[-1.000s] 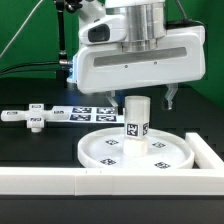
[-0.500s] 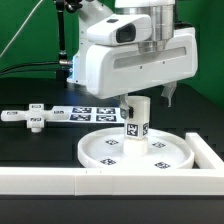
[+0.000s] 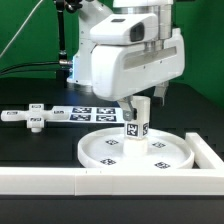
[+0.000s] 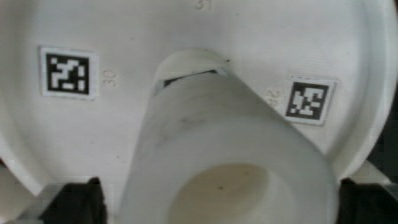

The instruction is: Assemble round table

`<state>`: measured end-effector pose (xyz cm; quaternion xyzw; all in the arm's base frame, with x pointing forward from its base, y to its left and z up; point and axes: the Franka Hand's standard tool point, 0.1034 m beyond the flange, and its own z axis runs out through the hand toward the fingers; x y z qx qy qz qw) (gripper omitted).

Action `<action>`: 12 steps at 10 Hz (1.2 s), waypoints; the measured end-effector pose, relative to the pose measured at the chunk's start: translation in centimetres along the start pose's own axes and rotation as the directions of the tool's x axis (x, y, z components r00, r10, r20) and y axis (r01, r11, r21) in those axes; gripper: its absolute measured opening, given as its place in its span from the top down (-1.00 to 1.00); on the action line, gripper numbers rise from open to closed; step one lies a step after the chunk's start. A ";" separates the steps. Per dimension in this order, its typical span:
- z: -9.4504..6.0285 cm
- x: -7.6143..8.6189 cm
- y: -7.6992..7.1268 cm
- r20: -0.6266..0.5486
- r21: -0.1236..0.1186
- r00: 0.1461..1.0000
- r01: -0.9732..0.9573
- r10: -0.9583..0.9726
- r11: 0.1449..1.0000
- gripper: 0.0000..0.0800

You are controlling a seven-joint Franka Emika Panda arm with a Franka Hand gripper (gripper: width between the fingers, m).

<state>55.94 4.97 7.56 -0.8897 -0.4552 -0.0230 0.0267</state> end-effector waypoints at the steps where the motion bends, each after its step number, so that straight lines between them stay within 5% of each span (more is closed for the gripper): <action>1: 0.0 0.0 0.0 0.009 -0.005 0.995 0.102 -0.102 0.995 -0.62; 12: 0.6 -1.2 0.4 0.068 0.017 0.754 0.654 -0.653 0.756 -0.62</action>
Offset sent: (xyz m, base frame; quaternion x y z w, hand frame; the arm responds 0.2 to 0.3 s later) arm -0.0034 0.0060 -0.0006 -0.0093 0.0037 -0.2096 0.9777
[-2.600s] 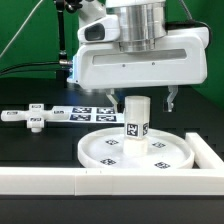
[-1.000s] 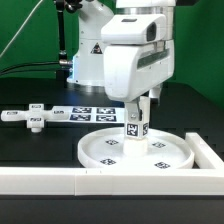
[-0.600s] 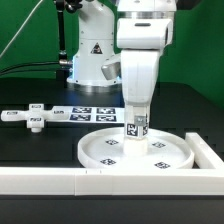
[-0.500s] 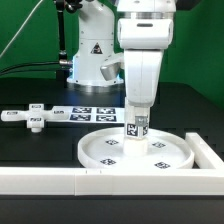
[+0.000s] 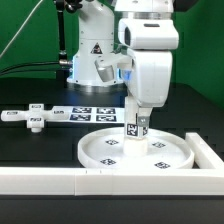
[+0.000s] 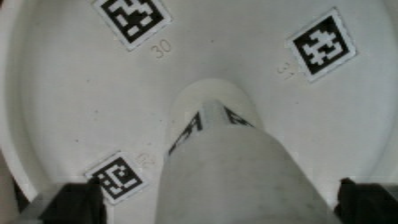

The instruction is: Assemble round table

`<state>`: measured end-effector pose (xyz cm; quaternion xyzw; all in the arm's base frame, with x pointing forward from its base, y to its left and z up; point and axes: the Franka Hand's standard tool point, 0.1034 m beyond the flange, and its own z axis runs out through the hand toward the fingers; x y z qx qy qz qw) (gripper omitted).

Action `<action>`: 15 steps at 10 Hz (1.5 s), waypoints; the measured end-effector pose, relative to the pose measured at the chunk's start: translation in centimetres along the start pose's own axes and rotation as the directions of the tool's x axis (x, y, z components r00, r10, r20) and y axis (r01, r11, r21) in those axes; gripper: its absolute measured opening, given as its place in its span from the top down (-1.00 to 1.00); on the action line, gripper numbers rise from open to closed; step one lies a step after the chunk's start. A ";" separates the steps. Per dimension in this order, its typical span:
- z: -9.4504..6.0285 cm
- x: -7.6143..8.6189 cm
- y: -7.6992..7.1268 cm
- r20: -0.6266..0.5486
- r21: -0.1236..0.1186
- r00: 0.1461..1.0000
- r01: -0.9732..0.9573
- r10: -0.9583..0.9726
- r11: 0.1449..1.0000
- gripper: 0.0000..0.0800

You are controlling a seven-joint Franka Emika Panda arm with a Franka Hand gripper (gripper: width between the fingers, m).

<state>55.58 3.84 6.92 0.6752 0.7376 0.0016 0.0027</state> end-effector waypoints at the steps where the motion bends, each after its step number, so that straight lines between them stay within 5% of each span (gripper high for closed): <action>1: 0.0 0.0 0.0 0.008 0.000 1.000 0.031 -0.031 1.000 -0.62; 3: 0.0 -0.1 0.0 0.013 0.000 0.999 0.047 -0.047 0.999 0.00; 7: 0.0 -0.1 0.0 0.014 0.001 1.000 0.019 -0.019 1.000 -0.01; 10: 0.1 -0.1 0.0 0.013 -0.001 0.985 -0.174 0.174 0.985 -0.01; 15: 0.1 -0.3 -0.2 -0.002 0.007 0.754 -0.657 0.657 0.754 -0.02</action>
Offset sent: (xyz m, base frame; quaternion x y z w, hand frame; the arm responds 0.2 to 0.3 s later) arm 0.0011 0.0043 0.0065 -0.0102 0.0034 0.0023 0.9999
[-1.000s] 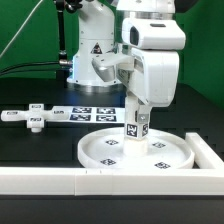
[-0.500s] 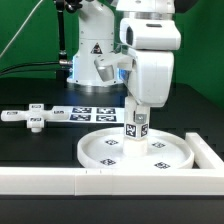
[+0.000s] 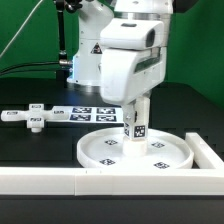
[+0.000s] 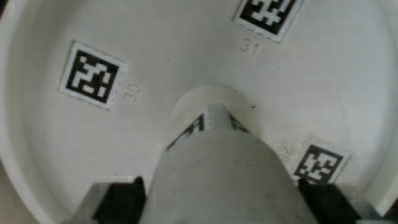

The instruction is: Assemble round table

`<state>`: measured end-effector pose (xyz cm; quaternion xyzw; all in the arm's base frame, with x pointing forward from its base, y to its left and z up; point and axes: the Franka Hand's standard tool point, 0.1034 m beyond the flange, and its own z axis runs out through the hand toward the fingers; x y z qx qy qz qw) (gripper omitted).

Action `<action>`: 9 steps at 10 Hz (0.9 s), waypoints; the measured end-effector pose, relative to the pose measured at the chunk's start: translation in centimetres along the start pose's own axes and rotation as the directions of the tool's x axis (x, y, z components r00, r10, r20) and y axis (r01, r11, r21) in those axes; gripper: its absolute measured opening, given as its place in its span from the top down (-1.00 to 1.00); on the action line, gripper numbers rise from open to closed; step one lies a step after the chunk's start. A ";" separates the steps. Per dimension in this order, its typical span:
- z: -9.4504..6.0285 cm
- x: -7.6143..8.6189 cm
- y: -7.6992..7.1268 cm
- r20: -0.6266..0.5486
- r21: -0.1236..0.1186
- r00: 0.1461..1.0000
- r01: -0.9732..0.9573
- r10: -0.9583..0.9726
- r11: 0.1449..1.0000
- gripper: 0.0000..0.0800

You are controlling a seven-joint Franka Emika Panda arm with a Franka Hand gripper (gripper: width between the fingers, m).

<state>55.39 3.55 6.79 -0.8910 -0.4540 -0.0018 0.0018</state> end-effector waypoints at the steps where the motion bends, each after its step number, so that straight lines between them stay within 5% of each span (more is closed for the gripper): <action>1: 0.0 0.0 0.0 -0.001 0.002 0.998 -0.063 0.063 0.998 -0.02; 6: 0.1 0.1 -0.2 -0.003 0.009 0.933 -0.361 0.361 0.933 -0.02; 9: 0.1 0.0 -0.2 -0.005 0.049 0.733 -0.679 0.680 0.733 -0.02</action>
Offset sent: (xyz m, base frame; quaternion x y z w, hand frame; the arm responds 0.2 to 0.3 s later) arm 0.0000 0.0000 0.0000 0.0000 0.0000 0.1296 0.9916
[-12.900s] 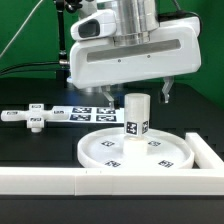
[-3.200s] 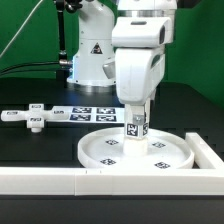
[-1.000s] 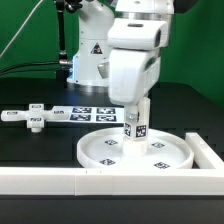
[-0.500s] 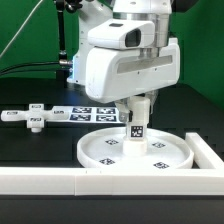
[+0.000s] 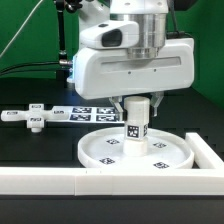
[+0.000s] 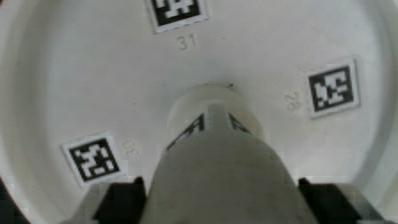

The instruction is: Assemble round table

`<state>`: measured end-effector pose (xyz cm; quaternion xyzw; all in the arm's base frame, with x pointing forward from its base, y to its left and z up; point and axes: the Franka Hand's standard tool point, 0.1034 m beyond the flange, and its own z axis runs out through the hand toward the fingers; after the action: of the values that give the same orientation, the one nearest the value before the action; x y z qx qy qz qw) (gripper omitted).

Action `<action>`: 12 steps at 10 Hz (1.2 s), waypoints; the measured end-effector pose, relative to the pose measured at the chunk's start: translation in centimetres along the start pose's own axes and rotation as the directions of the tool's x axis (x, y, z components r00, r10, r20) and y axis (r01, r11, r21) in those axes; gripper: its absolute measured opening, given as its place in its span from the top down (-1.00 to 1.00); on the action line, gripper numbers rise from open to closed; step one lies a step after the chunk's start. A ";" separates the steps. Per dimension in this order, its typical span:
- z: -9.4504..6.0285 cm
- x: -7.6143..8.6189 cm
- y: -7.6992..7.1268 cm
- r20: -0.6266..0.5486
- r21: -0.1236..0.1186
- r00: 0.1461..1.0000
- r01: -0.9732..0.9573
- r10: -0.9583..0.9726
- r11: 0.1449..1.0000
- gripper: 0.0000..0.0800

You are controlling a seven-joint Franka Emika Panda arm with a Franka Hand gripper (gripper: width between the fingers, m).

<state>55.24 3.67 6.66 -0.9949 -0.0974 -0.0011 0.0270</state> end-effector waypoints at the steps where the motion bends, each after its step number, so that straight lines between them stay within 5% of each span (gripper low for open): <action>1: 0.0 0.0 0.0 0.000 0.007 0.994 -0.113 0.113 0.994 -0.02; 4: 0.1 0.0 -0.2 0.003 0.010 0.894 -0.449 0.449 0.894 -0.02; 10: 0.1 0.0 -0.2 0.014 0.023 0.705 -0.709 0.709 0.705 -0.02; 12: 0.2 -0.2 -0.3 0.055 0.047 0.458 -0.889 0.887 0.456 -0.02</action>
Offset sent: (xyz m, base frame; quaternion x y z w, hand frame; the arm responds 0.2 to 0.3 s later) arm -0.0009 0.0178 0.0011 -0.0450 0.0196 0.2275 0.9725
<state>55.01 3.91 6.46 -0.8986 0.4342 0.0274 0.0569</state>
